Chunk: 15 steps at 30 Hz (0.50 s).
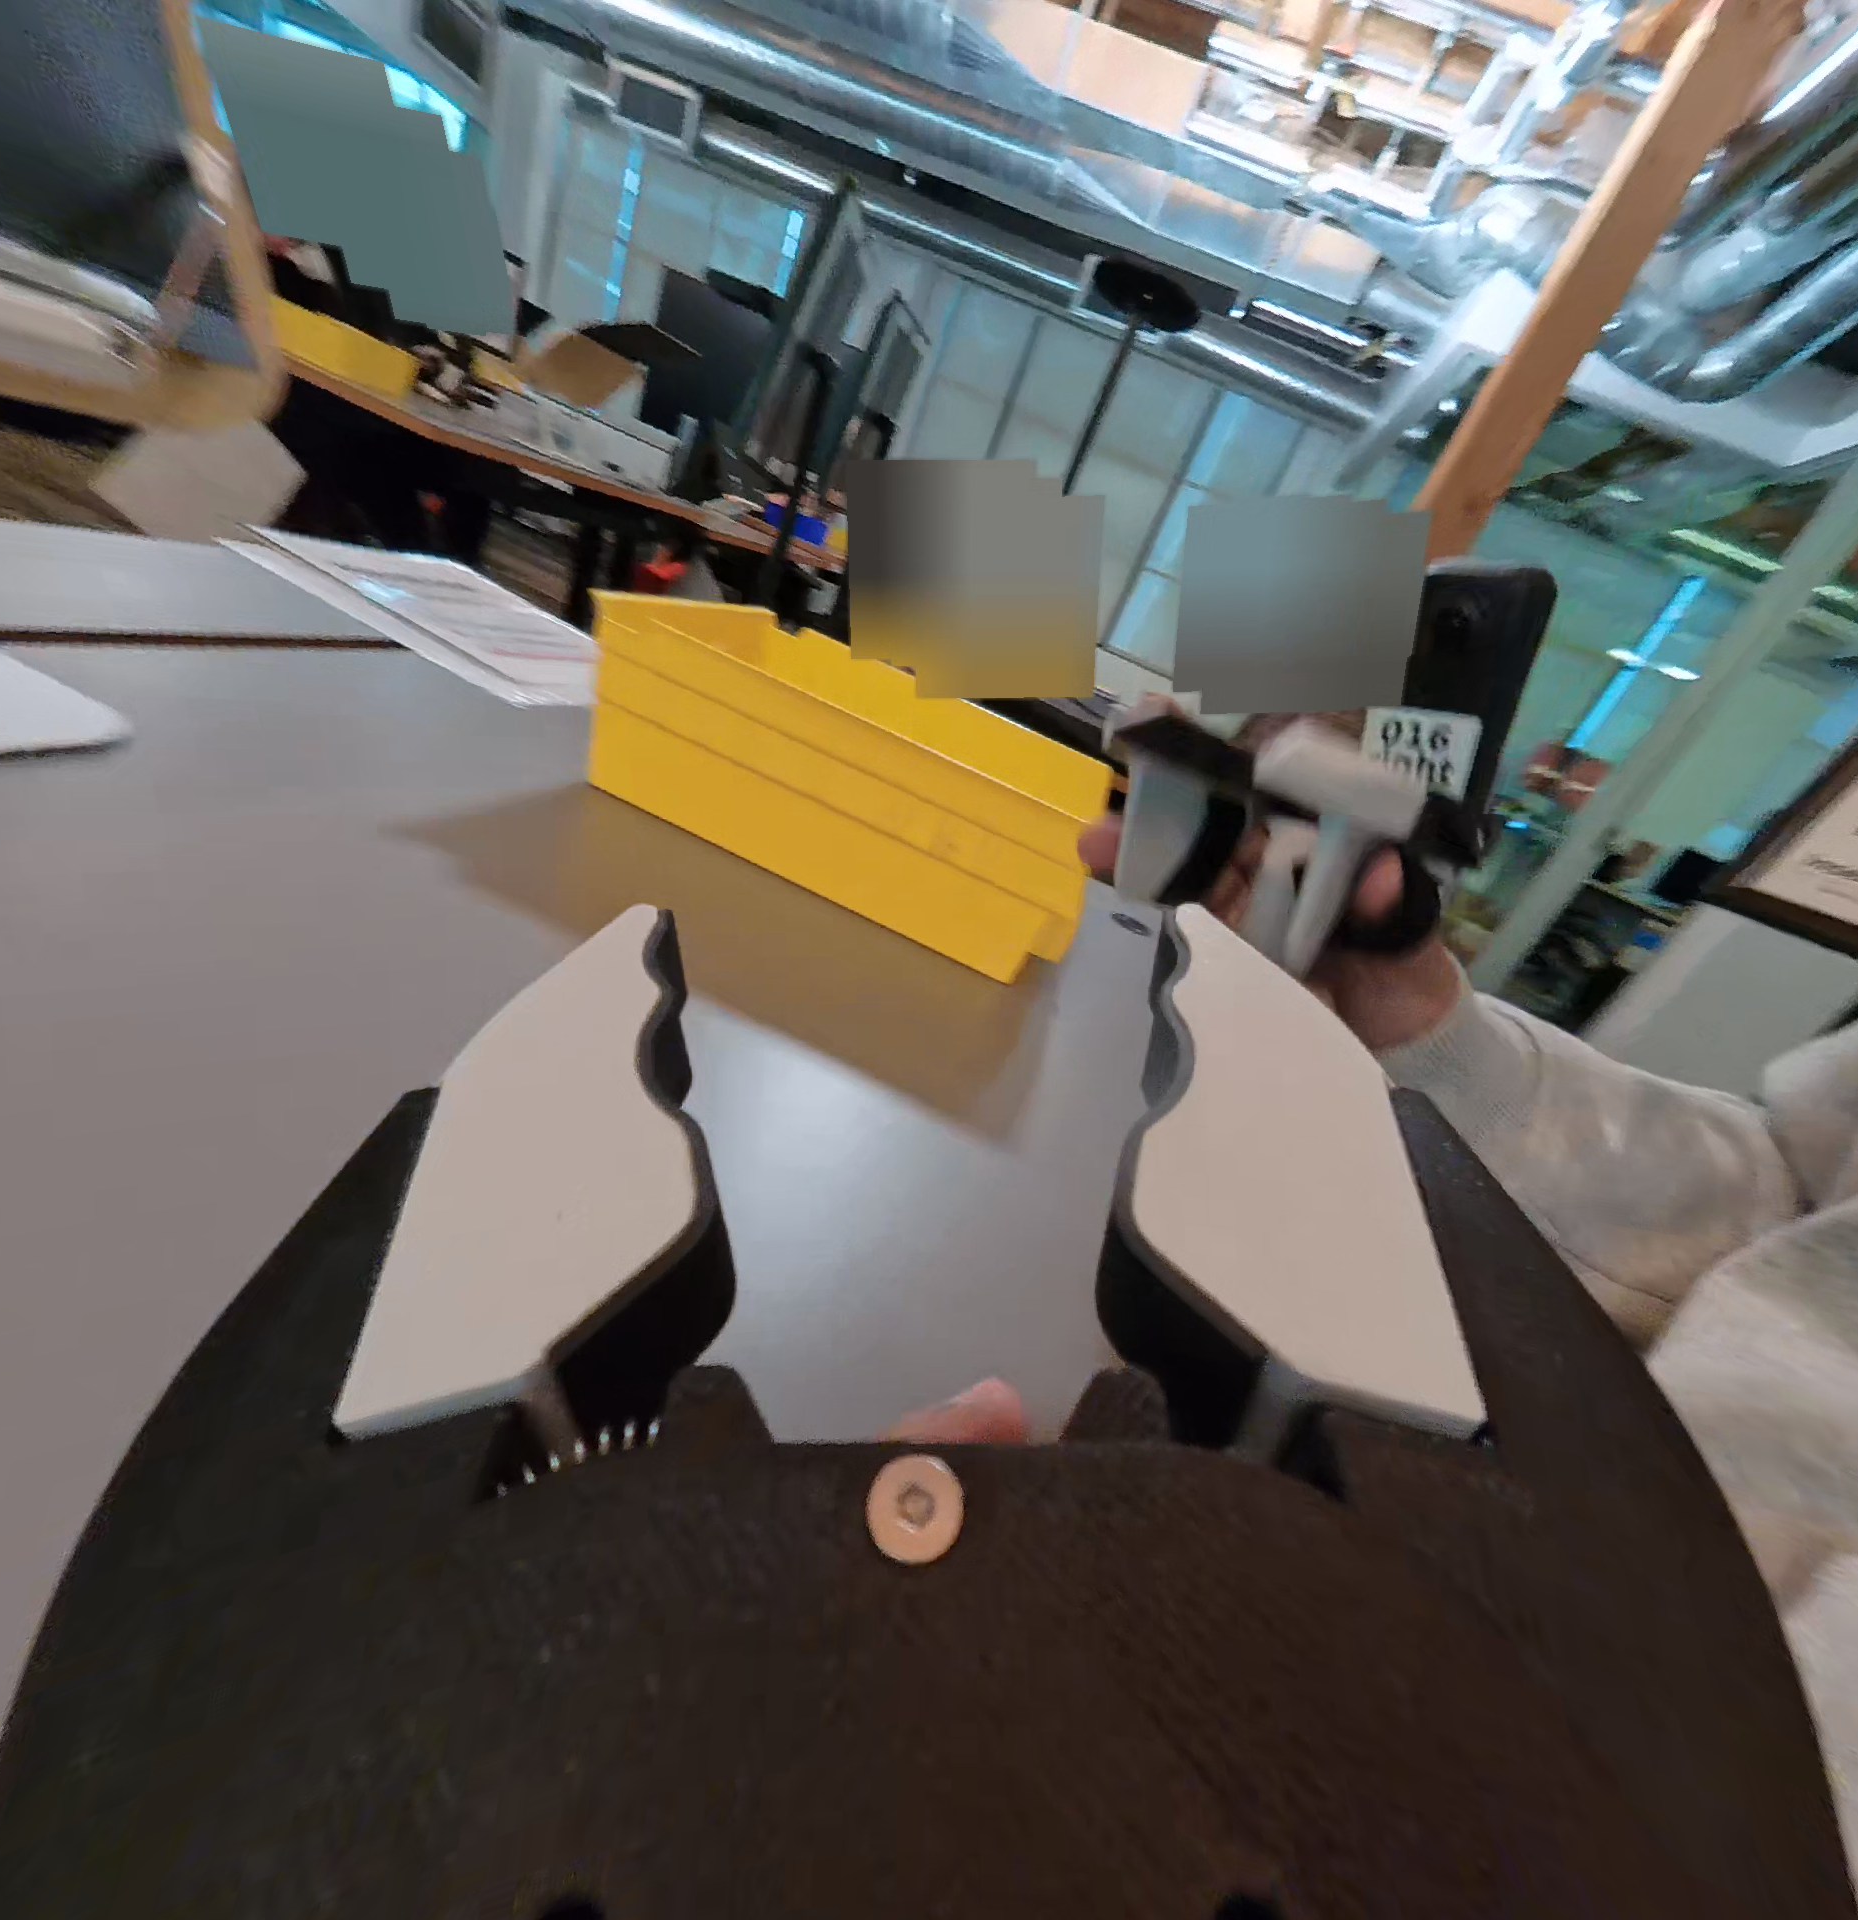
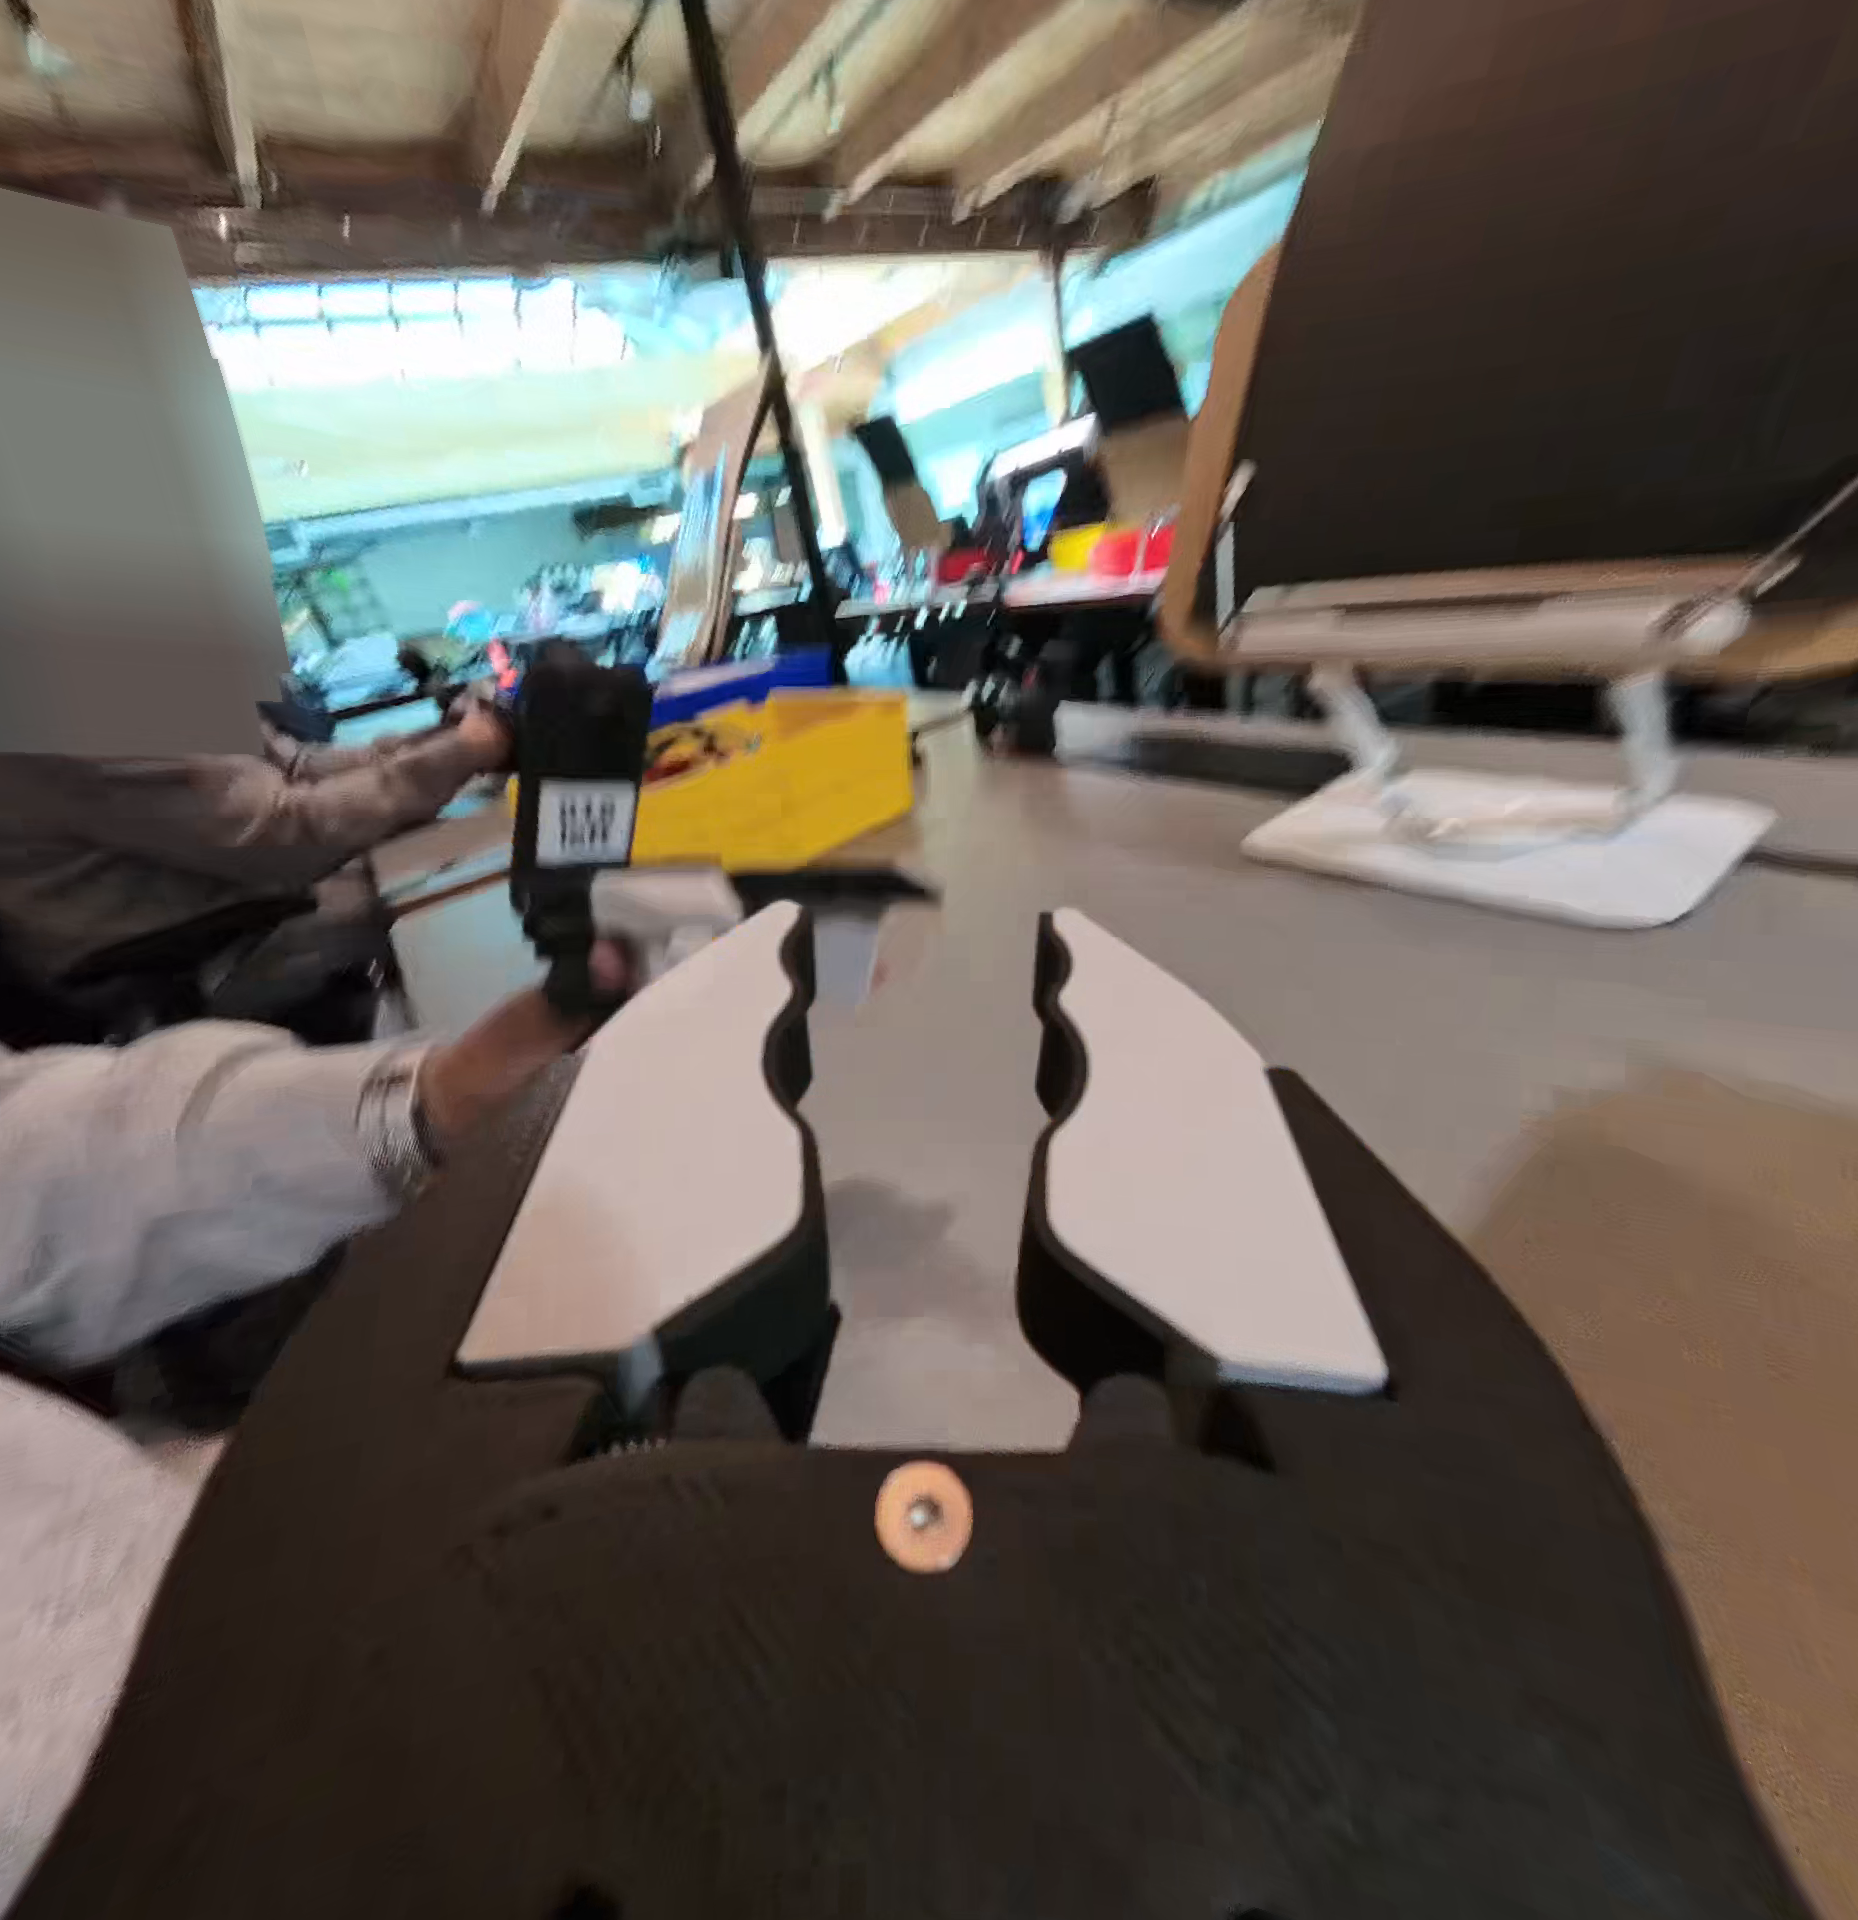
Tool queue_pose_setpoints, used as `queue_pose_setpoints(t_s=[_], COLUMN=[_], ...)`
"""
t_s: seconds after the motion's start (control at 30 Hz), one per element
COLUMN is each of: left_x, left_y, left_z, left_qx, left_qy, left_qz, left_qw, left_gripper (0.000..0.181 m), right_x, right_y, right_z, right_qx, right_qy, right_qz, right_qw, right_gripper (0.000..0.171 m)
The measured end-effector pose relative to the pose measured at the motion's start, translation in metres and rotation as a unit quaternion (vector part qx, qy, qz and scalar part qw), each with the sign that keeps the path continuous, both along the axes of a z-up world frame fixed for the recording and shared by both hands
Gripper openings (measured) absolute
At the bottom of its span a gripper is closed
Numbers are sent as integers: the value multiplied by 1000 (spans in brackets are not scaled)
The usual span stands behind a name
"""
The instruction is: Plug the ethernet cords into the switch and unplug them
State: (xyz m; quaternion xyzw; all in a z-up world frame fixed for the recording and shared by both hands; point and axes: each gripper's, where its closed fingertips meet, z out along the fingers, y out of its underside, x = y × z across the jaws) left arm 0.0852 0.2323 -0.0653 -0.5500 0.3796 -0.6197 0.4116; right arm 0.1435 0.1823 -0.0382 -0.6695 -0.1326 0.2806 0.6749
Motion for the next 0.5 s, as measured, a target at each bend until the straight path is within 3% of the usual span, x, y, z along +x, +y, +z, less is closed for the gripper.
queue_pose_setpoints(t_s=[0.13,0.5], left_x=[-28,-138], left_y=[32,114], left_z=[8,43], left_qx=[35,72], left_qy=[2,-11], left_qz=[68,228], left_qw=[997,971], left_gripper=[75,57], right_x=[-41,-18], right_y=[4,12], right_z=[-32,-37], right_qx=[-81,-101], right_qy=[31,66], right_qz=[97,83], right_qw=[992,989], right_gripper=[43,40])
